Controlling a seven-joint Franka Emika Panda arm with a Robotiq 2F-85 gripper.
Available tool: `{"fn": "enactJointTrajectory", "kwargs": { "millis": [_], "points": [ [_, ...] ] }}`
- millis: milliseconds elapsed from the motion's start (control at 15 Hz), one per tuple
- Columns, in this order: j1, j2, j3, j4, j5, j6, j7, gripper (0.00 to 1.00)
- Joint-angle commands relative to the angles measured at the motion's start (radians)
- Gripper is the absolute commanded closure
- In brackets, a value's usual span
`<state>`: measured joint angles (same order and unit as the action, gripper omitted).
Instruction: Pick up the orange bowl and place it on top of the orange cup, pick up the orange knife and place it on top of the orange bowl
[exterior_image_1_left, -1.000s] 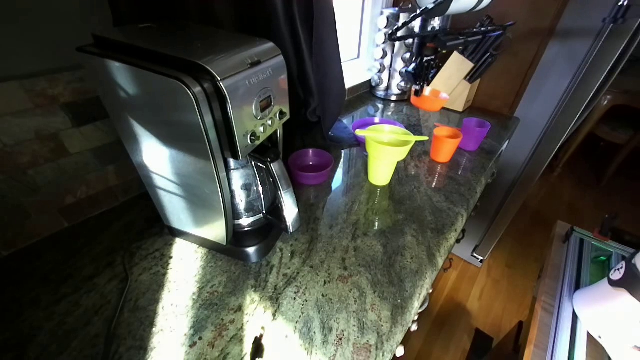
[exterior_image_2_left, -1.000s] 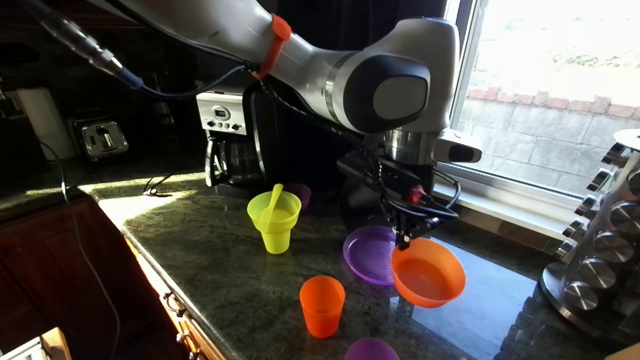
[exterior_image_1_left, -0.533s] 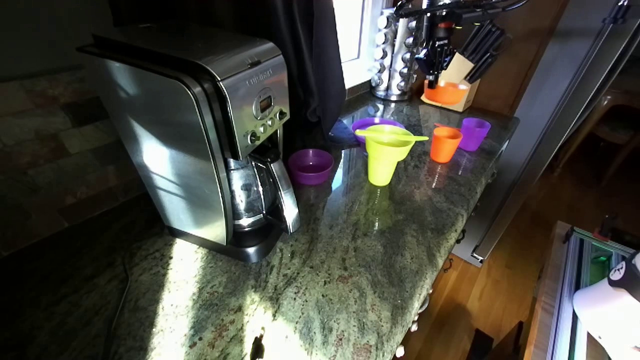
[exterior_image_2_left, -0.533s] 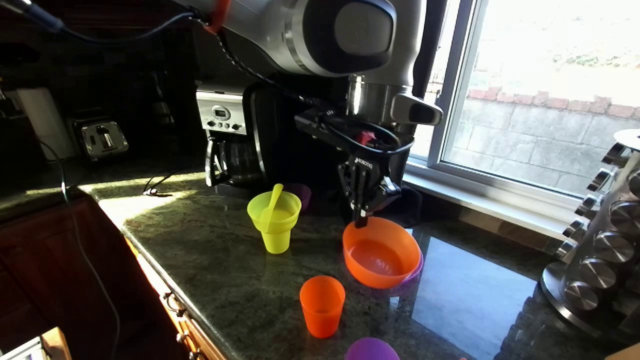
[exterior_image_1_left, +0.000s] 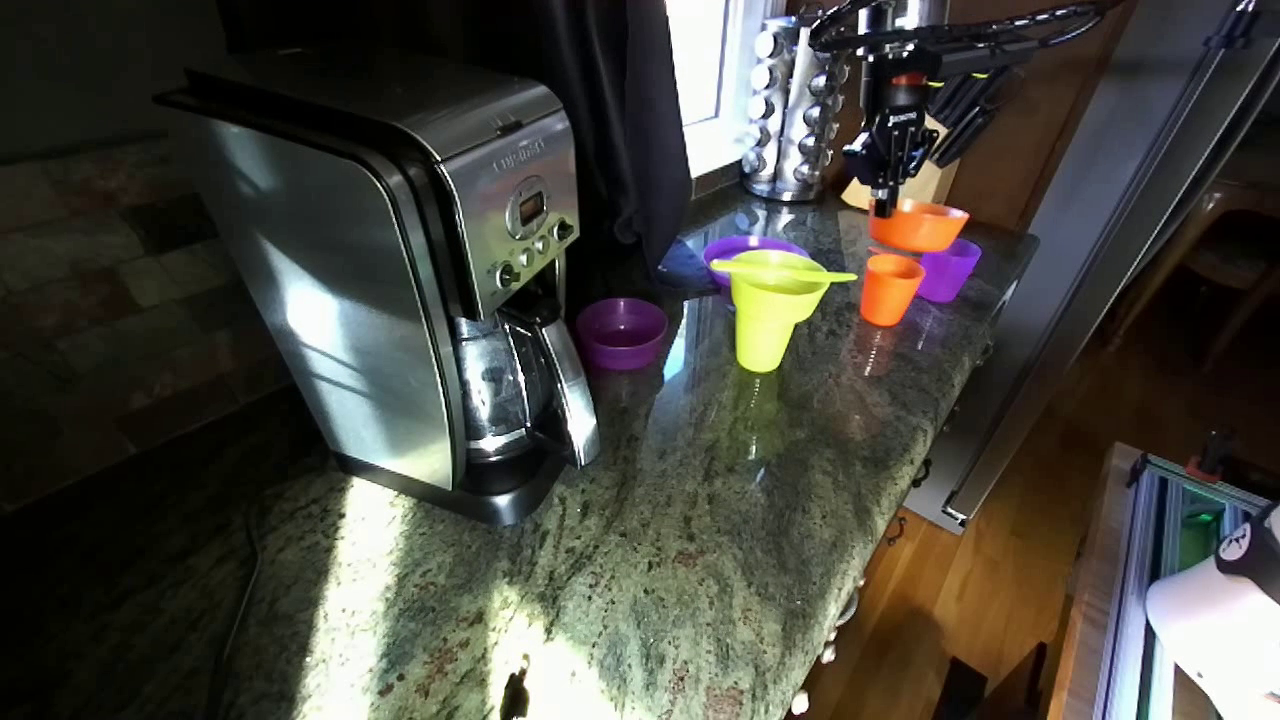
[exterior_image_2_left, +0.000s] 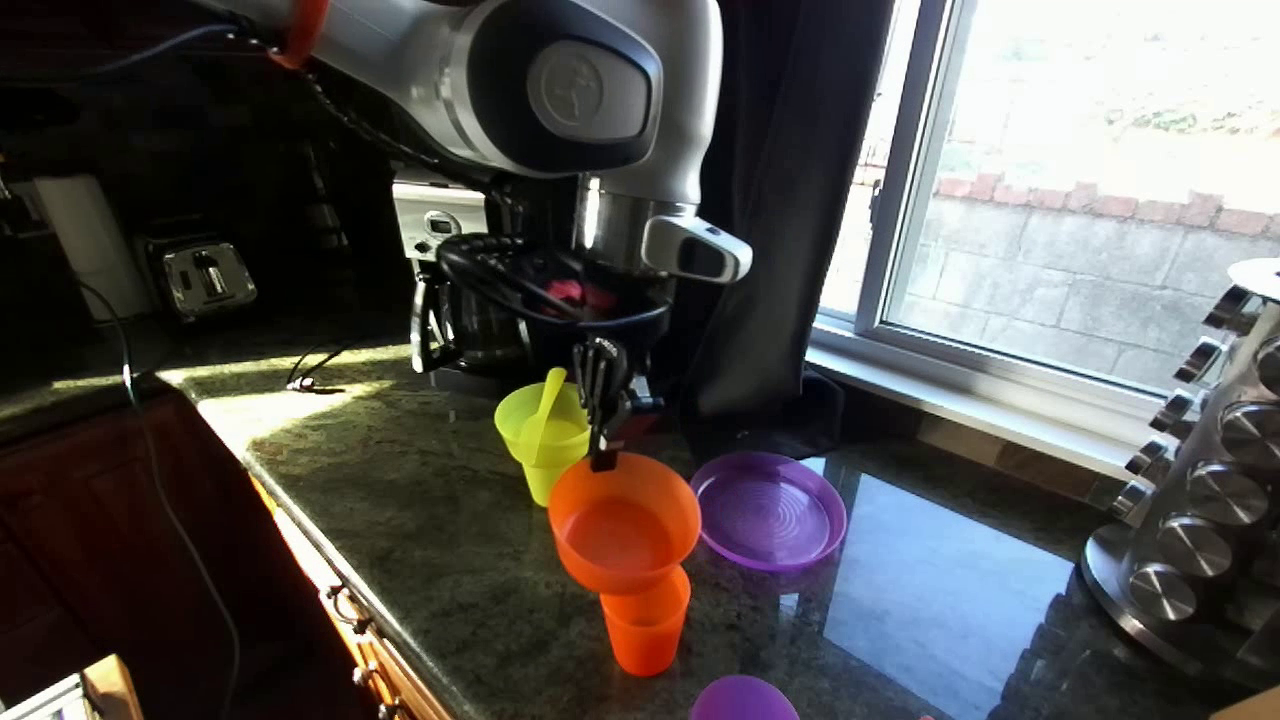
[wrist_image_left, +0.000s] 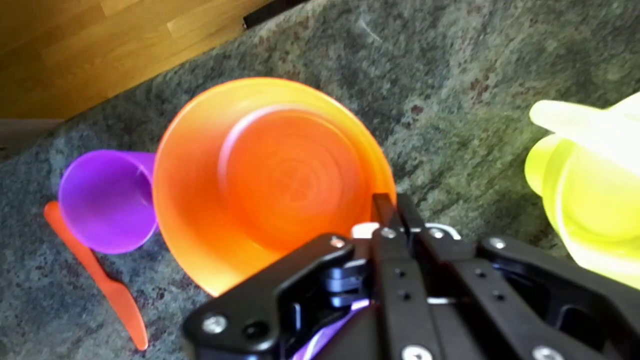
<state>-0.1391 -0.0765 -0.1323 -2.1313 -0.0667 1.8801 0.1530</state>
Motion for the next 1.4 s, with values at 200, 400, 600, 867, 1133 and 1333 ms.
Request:
{"fn": "enactJointTrajectory", "kwargs": {
  "millis": [200,400,600,867,1133,1333],
  "points": [
    [0.009,-0.062,0.018,-0.073,0.003,-0.003,0.034,0.96],
    [0.013,-0.081,0.022,-0.097,-0.006,-0.002,0.014,0.99],
    [0.026,-0.133,0.037,-0.176,-0.016,0.033,-0.009,0.99],
    [0.044,-0.19,0.053,-0.272,-0.001,0.052,-0.053,0.99],
    [0.049,-0.235,0.058,-0.333,-0.004,0.066,-0.064,0.99],
    [0.049,-0.253,0.058,-0.355,-0.01,0.086,-0.088,0.99]
  ]
}}
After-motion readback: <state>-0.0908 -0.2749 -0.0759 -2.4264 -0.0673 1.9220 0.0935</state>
